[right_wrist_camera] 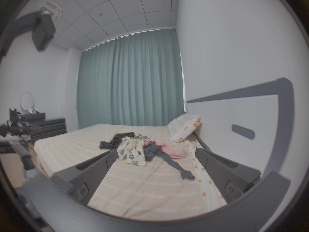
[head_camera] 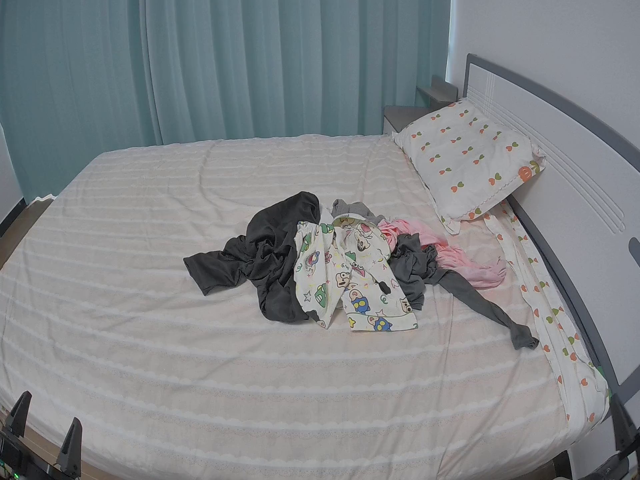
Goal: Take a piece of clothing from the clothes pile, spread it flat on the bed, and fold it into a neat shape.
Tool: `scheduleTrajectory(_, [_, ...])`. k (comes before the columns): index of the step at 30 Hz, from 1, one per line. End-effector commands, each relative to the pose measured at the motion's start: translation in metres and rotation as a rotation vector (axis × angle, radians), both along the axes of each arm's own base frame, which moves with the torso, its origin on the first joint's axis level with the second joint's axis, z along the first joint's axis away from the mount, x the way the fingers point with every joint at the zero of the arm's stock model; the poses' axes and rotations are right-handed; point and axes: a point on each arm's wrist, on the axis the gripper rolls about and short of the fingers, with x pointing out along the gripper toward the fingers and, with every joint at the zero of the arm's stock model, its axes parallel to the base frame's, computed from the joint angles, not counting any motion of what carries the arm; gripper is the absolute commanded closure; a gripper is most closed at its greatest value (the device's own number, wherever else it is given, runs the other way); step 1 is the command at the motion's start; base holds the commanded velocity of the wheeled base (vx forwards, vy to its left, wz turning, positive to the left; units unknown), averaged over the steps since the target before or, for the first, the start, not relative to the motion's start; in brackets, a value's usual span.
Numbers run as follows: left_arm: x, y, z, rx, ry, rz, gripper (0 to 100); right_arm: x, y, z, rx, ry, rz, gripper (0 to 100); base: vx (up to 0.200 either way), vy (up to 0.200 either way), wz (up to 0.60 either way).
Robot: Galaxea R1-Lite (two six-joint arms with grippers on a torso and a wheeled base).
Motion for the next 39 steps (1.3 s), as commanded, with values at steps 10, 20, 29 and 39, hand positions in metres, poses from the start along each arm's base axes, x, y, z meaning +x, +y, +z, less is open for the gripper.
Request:
scheduleTrajectory(10, [0.0,0.0,-0.005,0.0,0.004,0.0,0,0.213,0.051,0.021,0.159,0.756,0.447,0,0.0,0.0,0.0])
scheduleTrajectory(20, [0.0,0.0,-0.005,0.0,0.004,0.0,0,0.345,0.1,-0.058,0.289,0.773,0.338,0,0.0,0.0,0.0])
scheduleTrajectory(29, [0.0,0.0,-0.005,0.0,0.003,0.0,0,0.407,0.114,-0.108,0.366,0.768,0.237,0,0.0,0.0,0.0])
scheduleTrajectory(39, [0.0,0.0,-0.005,0.0,0.004,0.0,0,0.45,0.124,-0.161,0.342,0.763,0.162,0,0.0,0.0,0.0])
